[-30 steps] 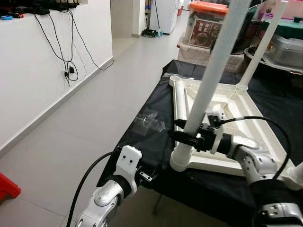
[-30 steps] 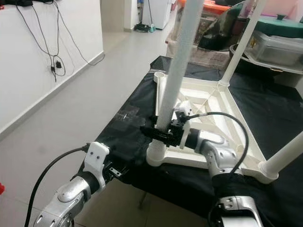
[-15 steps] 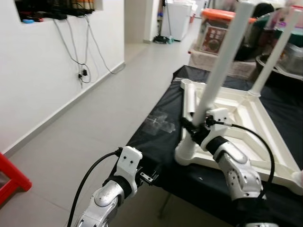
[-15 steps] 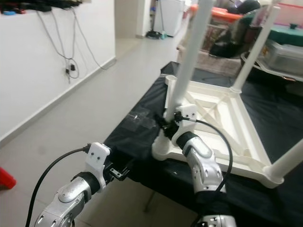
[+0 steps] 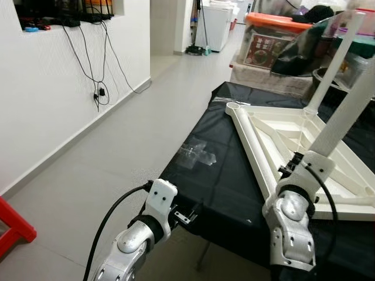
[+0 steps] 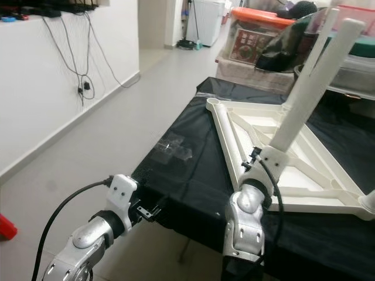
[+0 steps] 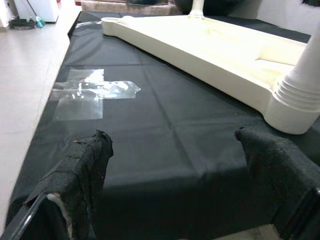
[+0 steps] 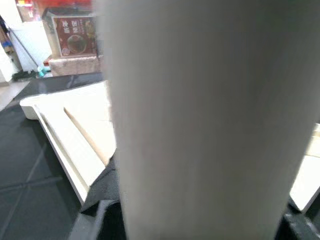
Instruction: Building children table
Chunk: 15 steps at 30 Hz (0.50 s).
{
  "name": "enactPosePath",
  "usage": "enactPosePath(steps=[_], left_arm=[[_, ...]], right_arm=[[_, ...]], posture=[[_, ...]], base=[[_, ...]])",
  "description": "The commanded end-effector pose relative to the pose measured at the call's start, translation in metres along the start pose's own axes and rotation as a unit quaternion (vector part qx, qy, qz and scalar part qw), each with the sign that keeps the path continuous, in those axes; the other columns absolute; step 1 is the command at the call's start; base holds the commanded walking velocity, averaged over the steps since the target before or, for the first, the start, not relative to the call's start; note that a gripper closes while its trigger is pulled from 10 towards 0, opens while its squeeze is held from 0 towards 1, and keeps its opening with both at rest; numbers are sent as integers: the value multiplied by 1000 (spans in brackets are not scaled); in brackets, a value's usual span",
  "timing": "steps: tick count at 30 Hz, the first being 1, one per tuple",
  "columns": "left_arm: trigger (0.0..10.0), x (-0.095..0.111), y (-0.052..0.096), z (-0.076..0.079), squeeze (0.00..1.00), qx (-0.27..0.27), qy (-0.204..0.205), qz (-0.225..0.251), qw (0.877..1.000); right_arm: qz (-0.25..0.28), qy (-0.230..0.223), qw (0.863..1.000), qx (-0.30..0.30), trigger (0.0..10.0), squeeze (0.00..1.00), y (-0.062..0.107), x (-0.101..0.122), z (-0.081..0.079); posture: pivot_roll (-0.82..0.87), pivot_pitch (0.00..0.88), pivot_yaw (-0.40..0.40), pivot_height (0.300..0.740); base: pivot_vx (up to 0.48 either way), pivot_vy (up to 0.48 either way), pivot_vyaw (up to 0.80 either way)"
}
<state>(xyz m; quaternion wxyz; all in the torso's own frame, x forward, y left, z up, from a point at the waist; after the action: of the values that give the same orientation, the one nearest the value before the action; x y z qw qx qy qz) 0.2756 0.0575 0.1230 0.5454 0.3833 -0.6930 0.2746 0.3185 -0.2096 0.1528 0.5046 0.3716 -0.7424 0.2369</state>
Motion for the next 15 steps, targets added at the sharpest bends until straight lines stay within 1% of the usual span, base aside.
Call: enactPosePath(steps=[1,2,4,7,8,9,10,11,12,13,14,15], left_arm=[[10000,-4,-2,4,0,-8,2,-6,1000],[10000,-3,-2,5,0,-8,1,-4,1000],[10000,0,-3,7,0,-13,-7,5,1000],[10000,0,-4,9,0,-18,-12,6,1000],[10000,0,-6,10,0,-22,-11,7,1000],[10000,-1,-8,10,0,-21,-8,6,1000],[10000,-1,-8,10,0,-21,-8,6,1000],[10000,-1,-8,10,0,-21,-6,5,1000],[10000,-2,-10,9,0,-21,-6,4,1000],[10000,-2,-10,9,0,-21,-6,4,1000],[10000,-2,-11,9,0,-20,-6,4,1000],[10000,-2,-13,9,0,-21,-7,4,1000]], right_arm=[[-36,-27,999,18,10000,851,6,-17,-12],[-32,-30,998,39,10000,1000,8,-16,-18],[-28,-38,996,79,10000,1000,10,-13,-24],[-23,-38,995,92,10000,1000,10,-10,-25],[-23,-43,990,133,10000,0,9,-7,-25],[-41,-43,980,188,10000,0,8,-8,-29],[-41,-43,980,188,10000,0,8,-8,-29],[-54,-43,972,226,10000,0,8,-9,-31],[-79,-44,958,273,10000,0,8,-11,-32],[-79,-44,958,273,10000,0,8,-11,-32],[-95,-46,947,303,10000,0,8,-12,-32],[-122,-42,928,350,10000,0,6,-12,-32]], posture=[[164,0,-104,740],[164,0,-104,740],[156,0,-100,740],[154,0,-99,740],[149,0,-96,740],[143,0,-92,740],[143,0,-92,740],[143,0,-92,740],[140,0,-91,740],[140,0,-91,740],[140,0,-91,740],[135,0,-83,740]], base=[[0,0,0],[0,0,0],[0,0,0],[0,0,0],[0,0,0],[0,0,0],[0,0,0],[0,0,0],[0,0,0],[0,0,0],[0,0,0],[0,0,0]])
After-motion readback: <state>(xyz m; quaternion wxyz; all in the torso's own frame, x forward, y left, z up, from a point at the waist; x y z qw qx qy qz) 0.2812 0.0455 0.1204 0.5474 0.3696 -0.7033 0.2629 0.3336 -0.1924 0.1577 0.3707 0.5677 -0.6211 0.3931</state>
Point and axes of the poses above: a point about 5 cm out from each wrist's last joint towards the gripper, its own y axis pointing back from the gripper into the wrist, its own x axis along the axis of the wrist's last joint, z = x × y, the point moved 3 cm from there along -y, pointing out of the wrist towards the gripper, and after that the axes turned 15 degrees about -y, right-handed, at the moved point
